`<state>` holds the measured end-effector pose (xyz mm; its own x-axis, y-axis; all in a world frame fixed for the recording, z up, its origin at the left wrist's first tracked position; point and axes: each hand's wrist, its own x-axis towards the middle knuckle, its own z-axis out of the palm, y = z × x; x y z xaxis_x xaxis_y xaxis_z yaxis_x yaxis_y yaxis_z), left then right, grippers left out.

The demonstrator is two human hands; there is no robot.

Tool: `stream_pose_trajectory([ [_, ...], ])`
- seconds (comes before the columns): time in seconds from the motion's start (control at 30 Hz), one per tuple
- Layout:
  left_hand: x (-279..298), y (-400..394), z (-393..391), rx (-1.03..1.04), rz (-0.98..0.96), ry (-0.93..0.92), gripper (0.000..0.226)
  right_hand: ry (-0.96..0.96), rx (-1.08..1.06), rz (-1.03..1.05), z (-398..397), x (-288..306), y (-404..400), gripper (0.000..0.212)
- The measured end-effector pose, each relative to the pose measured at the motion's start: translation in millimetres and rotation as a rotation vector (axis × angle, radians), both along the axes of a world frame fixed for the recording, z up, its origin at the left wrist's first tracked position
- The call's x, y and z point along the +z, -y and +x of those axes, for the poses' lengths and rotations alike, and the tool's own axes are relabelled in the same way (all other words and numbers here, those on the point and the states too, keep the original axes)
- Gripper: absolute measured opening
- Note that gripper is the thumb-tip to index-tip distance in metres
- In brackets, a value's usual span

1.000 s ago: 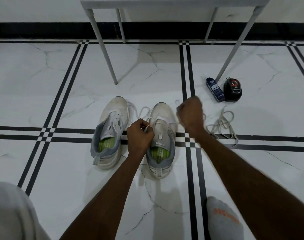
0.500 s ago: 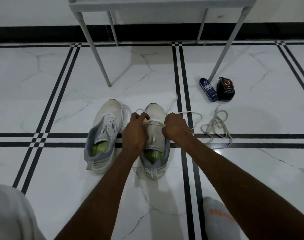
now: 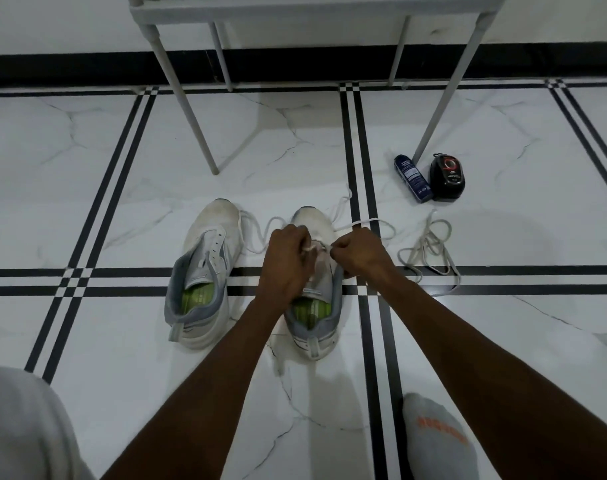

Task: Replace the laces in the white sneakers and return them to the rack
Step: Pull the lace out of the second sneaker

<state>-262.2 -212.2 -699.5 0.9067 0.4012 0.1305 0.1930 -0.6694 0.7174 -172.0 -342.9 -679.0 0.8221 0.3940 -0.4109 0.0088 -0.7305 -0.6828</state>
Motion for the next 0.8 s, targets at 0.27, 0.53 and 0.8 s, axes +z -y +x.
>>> stream_pose_trajectory([
  [0.27, 0, -14, 2, 0.235, -0.272, 0.075, 0.039, -0.022, 0.015, -0.016, -1, -1, -7, 0.019],
  [0.53, 0, -7, 13, -0.191, 0.683, -0.207, 0.014, 0.025, 0.062, -0.073, 1, -3, -9, 0.020],
  [0.8, 26, -58, 10, 0.485, 0.081, 0.182, 0.029, -0.003, 0.043, -0.027, 3, -7, -3, 0.020],
])
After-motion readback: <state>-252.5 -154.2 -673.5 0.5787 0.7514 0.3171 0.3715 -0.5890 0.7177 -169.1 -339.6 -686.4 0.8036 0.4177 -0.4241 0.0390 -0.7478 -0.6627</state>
